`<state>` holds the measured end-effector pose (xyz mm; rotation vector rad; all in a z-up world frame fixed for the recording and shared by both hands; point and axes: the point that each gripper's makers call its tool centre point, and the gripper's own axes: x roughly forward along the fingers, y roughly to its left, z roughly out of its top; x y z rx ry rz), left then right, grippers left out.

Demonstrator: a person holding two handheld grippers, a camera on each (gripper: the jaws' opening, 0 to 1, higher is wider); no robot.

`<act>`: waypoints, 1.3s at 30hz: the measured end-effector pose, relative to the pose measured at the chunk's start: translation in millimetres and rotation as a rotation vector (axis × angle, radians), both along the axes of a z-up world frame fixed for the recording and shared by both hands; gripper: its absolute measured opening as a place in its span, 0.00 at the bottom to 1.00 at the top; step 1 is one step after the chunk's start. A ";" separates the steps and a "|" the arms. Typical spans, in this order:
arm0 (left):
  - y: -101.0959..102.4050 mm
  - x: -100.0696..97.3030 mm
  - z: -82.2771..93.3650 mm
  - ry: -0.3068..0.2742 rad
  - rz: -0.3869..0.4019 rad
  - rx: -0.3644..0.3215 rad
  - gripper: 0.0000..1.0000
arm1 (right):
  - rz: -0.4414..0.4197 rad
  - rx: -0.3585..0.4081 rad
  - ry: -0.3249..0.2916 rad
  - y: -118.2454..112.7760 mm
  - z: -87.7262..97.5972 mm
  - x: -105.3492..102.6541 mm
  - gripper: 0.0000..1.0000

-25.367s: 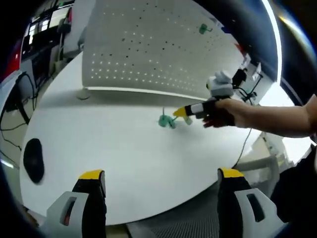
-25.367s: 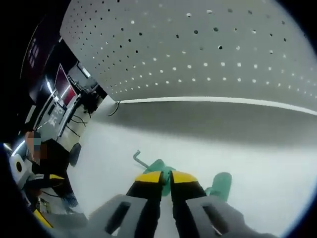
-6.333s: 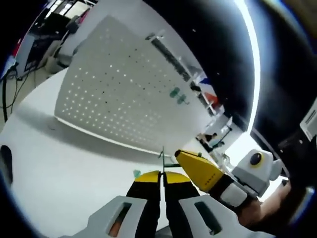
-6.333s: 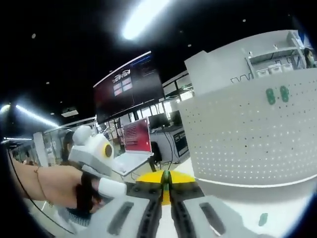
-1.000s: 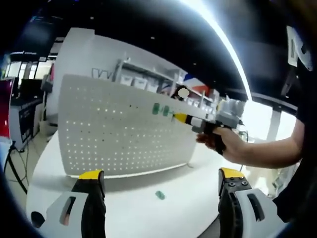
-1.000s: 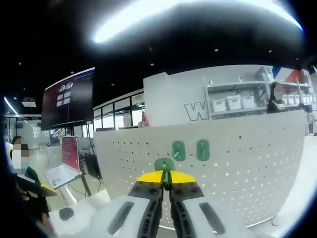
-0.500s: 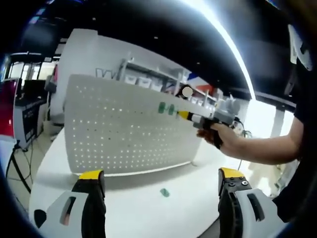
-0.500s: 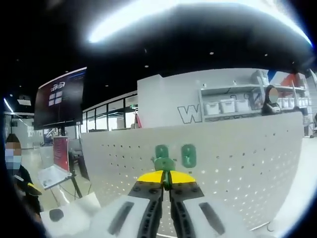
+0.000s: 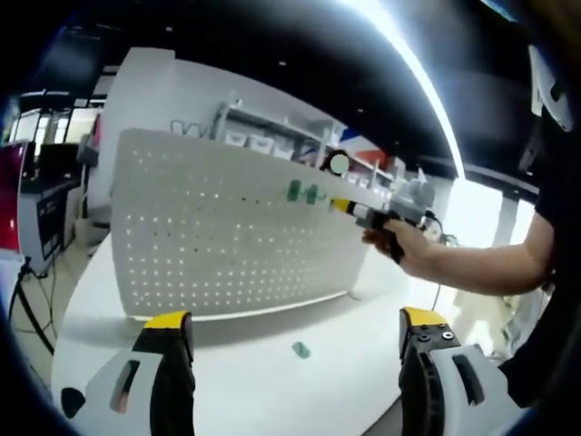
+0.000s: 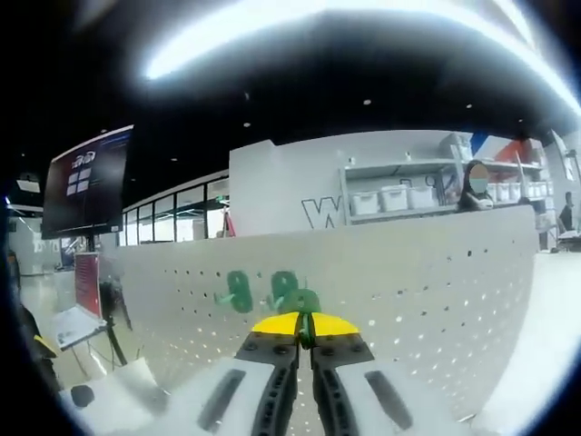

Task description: Insert the hook assembly into the mounting plate slot until the hook locks in place.

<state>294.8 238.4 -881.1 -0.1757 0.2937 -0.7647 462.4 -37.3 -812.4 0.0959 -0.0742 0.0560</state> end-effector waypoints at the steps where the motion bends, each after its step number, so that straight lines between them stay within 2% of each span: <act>1: 1.7 0.8 -0.2 0.003 0.002 -0.003 0.96 | -0.007 0.003 -0.002 -2.7 0.6 2.4 0.00; 8: 8.6 6.3 -3.3 0.008 0.021 0.009 0.95 | -0.037 0.004 -0.014 -11.3 4.3 13.2 0.00; 19: 7.1 11.0 -7.3 0.011 0.024 0.019 0.95 | -0.092 0.023 -0.038 -23.2 16.7 26.7 0.00; 28: 12.4 10.0 -7.6 0.015 0.038 0.020 0.94 | -0.100 0.020 -0.069 -24.5 15.3 25.0 0.00; 39: 13.8 13.2 -8.8 0.016 0.042 0.032 0.93 | -0.117 0.065 -0.091 -21.3 7.8 28.0 0.00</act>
